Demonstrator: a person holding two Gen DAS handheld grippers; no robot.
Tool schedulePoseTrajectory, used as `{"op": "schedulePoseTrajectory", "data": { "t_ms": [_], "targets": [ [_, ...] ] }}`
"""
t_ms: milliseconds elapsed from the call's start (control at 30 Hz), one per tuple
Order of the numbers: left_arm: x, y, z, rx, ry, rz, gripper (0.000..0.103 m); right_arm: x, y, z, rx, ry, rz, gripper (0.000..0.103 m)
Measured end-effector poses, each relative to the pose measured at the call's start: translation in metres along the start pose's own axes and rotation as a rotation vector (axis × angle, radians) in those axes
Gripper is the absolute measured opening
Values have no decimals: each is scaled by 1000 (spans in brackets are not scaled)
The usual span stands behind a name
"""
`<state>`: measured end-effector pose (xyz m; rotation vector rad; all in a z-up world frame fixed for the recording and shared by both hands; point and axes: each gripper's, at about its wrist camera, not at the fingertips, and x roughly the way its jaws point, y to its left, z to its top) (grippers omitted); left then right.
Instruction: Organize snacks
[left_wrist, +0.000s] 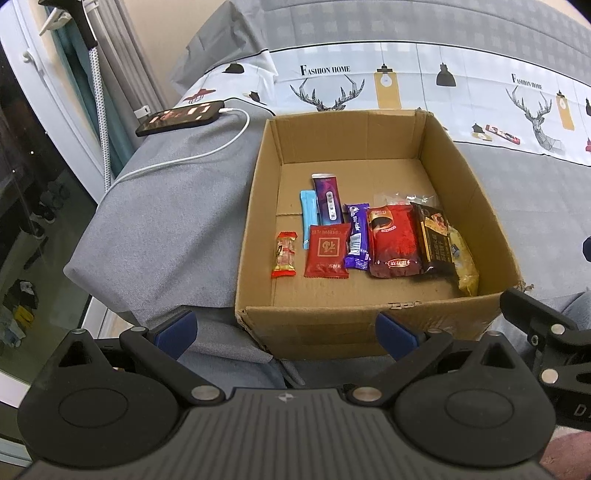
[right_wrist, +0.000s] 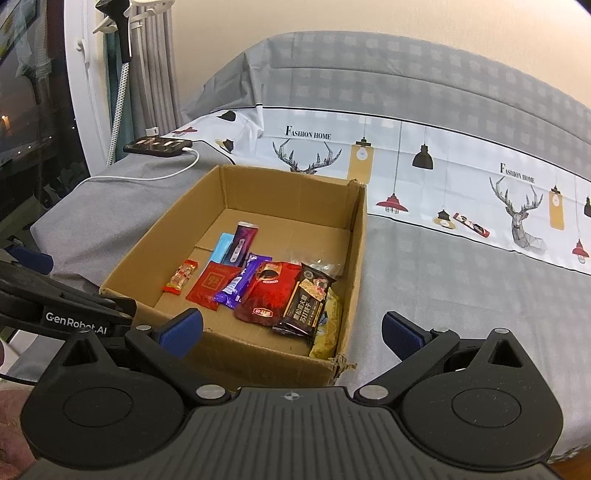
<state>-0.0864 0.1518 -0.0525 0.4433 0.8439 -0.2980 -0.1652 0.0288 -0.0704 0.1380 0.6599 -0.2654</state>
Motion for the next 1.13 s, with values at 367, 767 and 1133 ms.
{"op": "schedulePoseTrajectory", "data": {
  "t_ms": [367,767,1133],
  "targets": [
    [3,-2,0,2,7,-4,103,0,-1,1,-2,2,-1,103],
    [3,-3,-1,5,8,-3,103,0,-1,1,-3,1,-1,103],
    [3,-5,-2,7,6,0,103,-1,0,3,-4,-4,0,103]
  ]
}}
